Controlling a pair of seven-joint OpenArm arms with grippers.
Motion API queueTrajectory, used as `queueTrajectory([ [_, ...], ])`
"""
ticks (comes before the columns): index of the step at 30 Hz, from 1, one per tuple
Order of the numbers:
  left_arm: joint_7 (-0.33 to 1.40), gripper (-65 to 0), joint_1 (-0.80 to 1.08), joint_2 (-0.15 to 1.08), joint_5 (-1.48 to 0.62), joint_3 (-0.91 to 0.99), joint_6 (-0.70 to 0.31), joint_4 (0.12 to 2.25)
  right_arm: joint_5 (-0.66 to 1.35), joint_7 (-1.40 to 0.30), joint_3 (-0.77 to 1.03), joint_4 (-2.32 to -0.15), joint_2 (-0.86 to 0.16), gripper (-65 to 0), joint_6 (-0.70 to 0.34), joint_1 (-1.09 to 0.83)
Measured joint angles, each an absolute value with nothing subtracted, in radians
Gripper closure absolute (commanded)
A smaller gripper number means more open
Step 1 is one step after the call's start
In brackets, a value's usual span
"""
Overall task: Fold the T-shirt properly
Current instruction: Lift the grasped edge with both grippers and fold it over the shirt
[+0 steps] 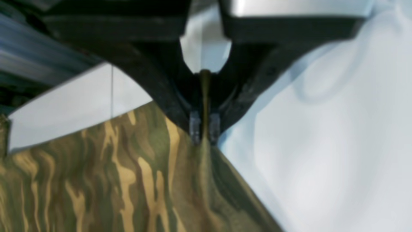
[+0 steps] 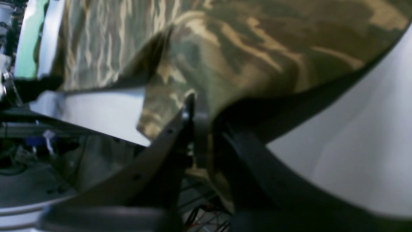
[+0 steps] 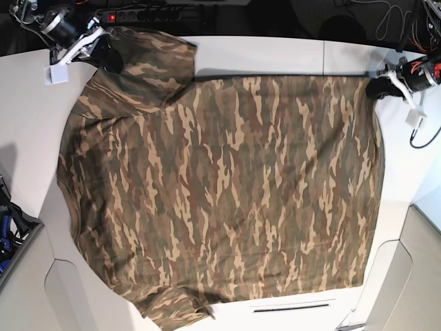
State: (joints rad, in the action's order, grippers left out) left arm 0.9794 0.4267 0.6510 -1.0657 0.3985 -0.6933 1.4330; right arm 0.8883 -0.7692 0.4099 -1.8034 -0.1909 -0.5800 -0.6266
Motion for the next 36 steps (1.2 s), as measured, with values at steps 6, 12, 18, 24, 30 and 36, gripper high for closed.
queueTrajectory([
  [6, 0.964, 0.0, 0.451, 0.627, -1.109, 0.523, -0.693, 1.523, 0.993, -0.795, 0.509, -1.831, -0.191, 0.0, -0.58, -0.639],
  [12, 0.88, 0.0, 0.451, 0.626, -1.134, 0.564, -0.693, 1.551, 1.015, -0.814, 0.565, -1.865, -0.188, 0.0, -0.585, -0.567],
  [18, 0.778, 0.0, 0.433, 0.616, -1.045, 0.564, -0.697, 1.552, 0.937, -0.82, 0.565, -1.864, -0.188, 0.0, -0.587, -0.418],
  [24, 0.704, 0.0, 0.309, 0.538, -0.916, 0.563, -0.703, 1.538, 0.889, -0.826, 0.545, -1.811, -0.199, 0.0, -0.585, -0.274],
  [30, 0.647, 0.0, 0.211, 0.53, -0.799, 0.543, -0.704, 1.507, 0.816, -0.82, 0.486, -1.703, -0.208, 0.0, -0.587, -0.147],
  [36, 0.52, 0.0, 0.122, 0.53, -0.65, 0.447, -0.672, 1.441, 0.743, -0.811, 0.423, -1.525, -0.208, 0.0, -0.582, 0.033],
])
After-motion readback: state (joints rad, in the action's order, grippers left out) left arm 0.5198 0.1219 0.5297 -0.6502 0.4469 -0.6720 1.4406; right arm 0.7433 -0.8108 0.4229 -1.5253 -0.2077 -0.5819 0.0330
